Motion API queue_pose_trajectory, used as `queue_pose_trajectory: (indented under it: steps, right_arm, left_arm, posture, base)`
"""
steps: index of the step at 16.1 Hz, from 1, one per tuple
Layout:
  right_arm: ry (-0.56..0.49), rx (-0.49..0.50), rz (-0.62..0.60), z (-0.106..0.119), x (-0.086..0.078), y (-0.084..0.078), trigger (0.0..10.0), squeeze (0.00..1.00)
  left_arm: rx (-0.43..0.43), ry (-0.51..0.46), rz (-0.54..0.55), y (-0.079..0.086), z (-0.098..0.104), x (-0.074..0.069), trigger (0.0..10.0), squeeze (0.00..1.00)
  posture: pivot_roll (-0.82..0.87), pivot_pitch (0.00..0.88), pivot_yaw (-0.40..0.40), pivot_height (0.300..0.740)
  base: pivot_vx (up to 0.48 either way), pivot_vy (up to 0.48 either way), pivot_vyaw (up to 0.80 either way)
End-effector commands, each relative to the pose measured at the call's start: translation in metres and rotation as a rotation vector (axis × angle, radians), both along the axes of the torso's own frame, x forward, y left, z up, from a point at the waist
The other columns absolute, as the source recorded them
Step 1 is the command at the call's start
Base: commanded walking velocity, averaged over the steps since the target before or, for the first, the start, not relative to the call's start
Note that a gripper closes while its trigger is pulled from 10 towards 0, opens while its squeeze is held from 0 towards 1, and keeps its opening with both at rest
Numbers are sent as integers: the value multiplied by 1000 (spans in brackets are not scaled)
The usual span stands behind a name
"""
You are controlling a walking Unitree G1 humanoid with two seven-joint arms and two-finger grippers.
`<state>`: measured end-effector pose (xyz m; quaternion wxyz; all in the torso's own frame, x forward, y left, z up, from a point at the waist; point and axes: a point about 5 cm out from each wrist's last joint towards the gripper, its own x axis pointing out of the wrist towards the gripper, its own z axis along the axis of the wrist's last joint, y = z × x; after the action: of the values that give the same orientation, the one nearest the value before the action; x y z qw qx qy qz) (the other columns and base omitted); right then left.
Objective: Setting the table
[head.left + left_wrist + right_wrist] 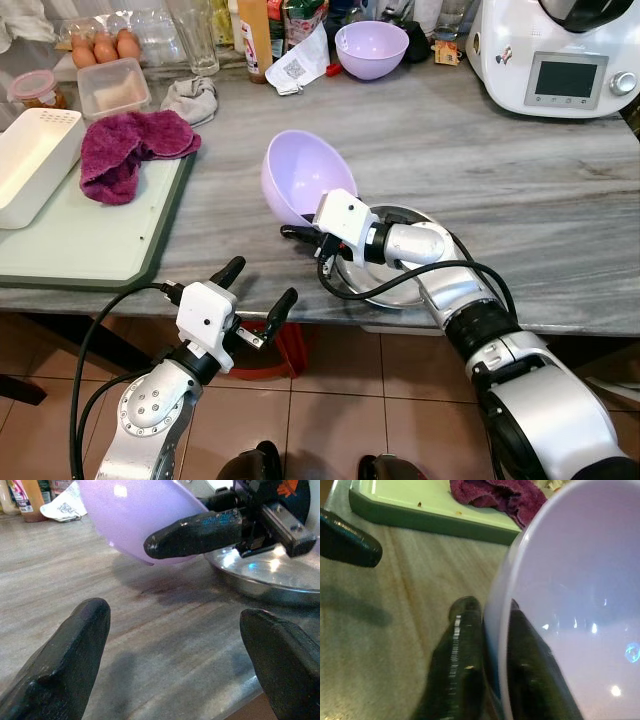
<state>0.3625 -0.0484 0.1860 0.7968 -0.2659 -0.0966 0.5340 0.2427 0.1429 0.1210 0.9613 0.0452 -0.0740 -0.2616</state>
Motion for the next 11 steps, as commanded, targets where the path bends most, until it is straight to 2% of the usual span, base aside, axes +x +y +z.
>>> queue_pose_trajectory:
  steps: [1,8,11]
  right_arm:
    - [-8,-12,24,3,0,4,10000,1000]
    - [-64,11,-8,13,5,1,10000,1000]
    - [-110,57,-54,26,10,-4,10000,1000]
  left_arm:
    - [7,-2,1,-1,2,-3,10000,0]
    - [3,-6,4,-4,5,-1,10000,0]
    - [1,-11,7,-5,7,0,10000,0]
  posture:
    - [-58,226,17,740]
    - [-59,216,15,740]
    - [-59,204,17,740]
  base:
    - [0,0,0]
    - [0,0,0]
    - [0,0,0]
